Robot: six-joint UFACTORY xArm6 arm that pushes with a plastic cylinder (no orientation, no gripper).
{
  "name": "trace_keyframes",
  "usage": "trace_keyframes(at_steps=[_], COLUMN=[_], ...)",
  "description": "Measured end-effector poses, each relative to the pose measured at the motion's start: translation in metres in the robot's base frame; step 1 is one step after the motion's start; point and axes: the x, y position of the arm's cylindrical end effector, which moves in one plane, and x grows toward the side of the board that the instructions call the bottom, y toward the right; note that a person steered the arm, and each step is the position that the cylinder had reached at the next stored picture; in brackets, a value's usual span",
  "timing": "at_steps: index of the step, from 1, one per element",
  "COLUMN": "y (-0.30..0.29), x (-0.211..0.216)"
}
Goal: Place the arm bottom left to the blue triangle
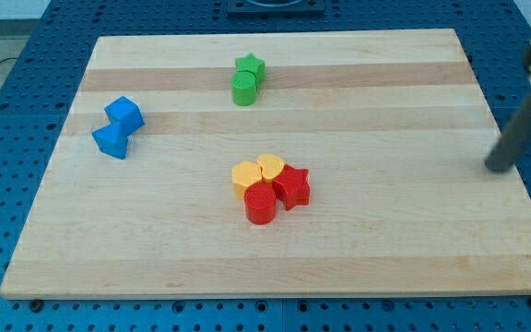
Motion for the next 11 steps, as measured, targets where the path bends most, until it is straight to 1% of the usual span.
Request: trace_keyframes(at_steps=[1,2,3,4,6,8,9,10,11], y=[-0.003,-0.041,-0.11,-0.194,-0.367,-0.503,-0.552,-0.546,-0.532], x=[-0.091,-0.112,-0.089,-0.046,-0.007,0.073,0.058,0.014,-0.007])
